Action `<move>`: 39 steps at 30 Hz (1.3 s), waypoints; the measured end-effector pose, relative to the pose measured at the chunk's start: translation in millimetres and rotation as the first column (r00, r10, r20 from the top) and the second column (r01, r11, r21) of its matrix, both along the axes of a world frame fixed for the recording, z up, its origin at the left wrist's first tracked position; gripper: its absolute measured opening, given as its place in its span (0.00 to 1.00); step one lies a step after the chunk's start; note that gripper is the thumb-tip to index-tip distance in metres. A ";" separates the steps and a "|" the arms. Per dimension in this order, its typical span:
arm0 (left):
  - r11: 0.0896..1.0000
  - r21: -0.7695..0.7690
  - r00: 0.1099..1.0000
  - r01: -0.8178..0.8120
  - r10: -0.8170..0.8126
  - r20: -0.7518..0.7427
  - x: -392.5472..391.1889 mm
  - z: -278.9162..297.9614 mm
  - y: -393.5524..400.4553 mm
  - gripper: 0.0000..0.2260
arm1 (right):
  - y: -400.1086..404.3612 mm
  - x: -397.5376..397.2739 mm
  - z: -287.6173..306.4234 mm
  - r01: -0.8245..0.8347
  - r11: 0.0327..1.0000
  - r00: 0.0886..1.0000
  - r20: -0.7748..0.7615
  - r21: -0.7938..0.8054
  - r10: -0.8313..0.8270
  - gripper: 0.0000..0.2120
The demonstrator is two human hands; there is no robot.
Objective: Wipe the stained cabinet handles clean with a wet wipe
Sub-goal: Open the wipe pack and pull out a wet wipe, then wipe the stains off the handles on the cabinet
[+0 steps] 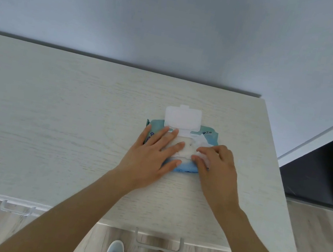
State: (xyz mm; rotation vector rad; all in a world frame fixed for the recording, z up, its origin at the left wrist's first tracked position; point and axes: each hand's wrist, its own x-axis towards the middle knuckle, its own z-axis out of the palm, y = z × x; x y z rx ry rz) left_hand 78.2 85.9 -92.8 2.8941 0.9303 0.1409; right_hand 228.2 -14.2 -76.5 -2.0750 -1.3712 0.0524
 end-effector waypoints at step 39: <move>0.962 -0.249 0.749 -0.112 0.246 0.615 -5.3 15.8 -83.0 0.05 | -62.3 0.8 28.7 0.045 0.991 0.750 -0.659 0.128 0.051 0.05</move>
